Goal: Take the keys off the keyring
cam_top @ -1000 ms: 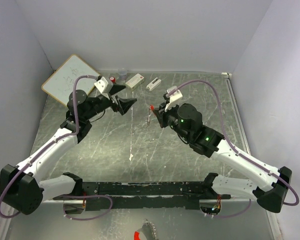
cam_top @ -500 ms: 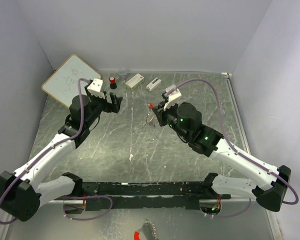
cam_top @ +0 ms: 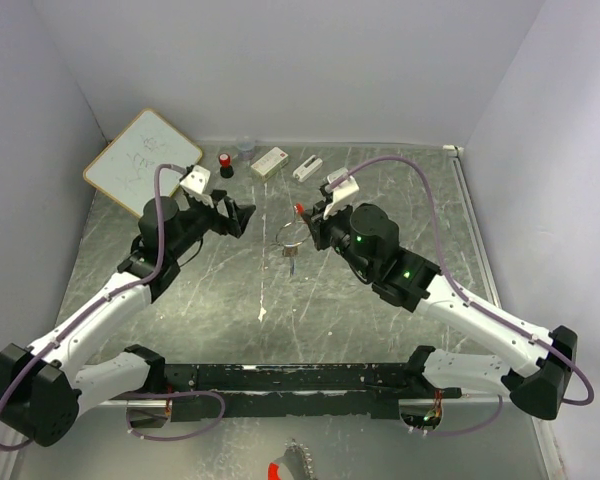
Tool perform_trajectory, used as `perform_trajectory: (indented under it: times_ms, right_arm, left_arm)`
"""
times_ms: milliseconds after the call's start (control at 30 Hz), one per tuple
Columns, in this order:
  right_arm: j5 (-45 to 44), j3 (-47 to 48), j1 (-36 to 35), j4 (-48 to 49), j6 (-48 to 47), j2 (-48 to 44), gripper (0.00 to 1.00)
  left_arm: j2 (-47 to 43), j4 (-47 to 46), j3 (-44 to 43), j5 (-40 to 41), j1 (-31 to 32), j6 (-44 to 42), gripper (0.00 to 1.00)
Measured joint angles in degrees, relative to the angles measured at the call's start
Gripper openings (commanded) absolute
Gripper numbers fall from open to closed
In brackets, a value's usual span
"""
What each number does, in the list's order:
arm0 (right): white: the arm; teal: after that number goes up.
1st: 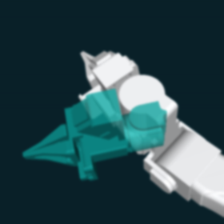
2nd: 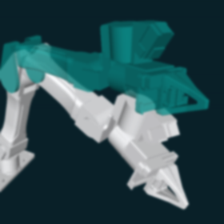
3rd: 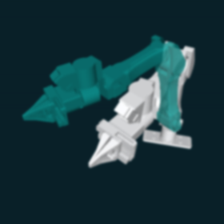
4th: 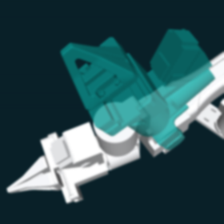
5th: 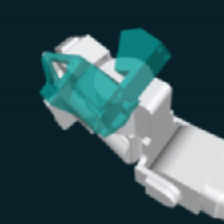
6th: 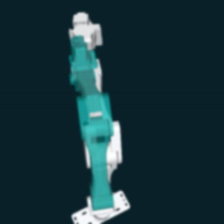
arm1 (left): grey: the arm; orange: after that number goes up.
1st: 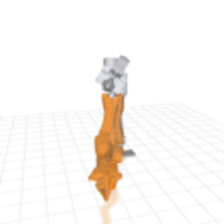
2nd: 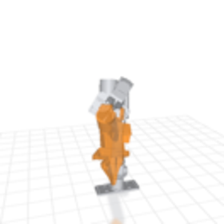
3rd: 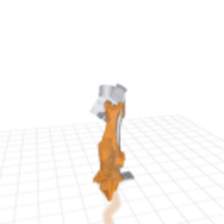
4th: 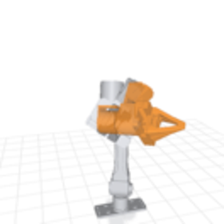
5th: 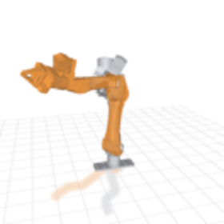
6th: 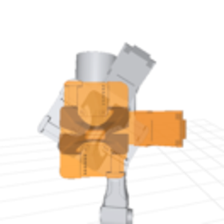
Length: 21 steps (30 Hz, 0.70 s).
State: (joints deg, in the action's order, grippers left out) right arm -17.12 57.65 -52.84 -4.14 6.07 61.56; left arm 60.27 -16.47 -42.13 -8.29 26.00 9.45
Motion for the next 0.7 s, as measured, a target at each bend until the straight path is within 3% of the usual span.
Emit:
perform_trajectory:
  times_ms: [467,500,567,600,700]
  right_arm:
    - [-0.28,0.0,-0.07,1.62,-0.68,1.03,0.0]
    - [-0.28,0.0,-0.07,1.73,-0.68,1.03,0.0]
    - [-0.33,0.0,-0.07,1.86,-0.68,1.03,0.0]
    - [-0.31,0.0,-0.07,1.99,-0.68,1.03,0.0]
    - [-0.28,0.0,-0.11,2.6,-0.68,1.05,0.0]
  left_arm:
    - [1.92,-9.22,2.99,-15.23,0.55,1.07,0.94]
    - [2.05,-9.64,3.04,-15.82,0.83,1.07,0.99]
    - [2.34,-10.58,3.23,-16.96,1.73,0.94,0.8]
    - [2.47,-10.97,3.32,-17.35,2.47,0.9,0.77]
    - [2.86,-11.89,3.58,-17.7,4.94,0.02,0.8]
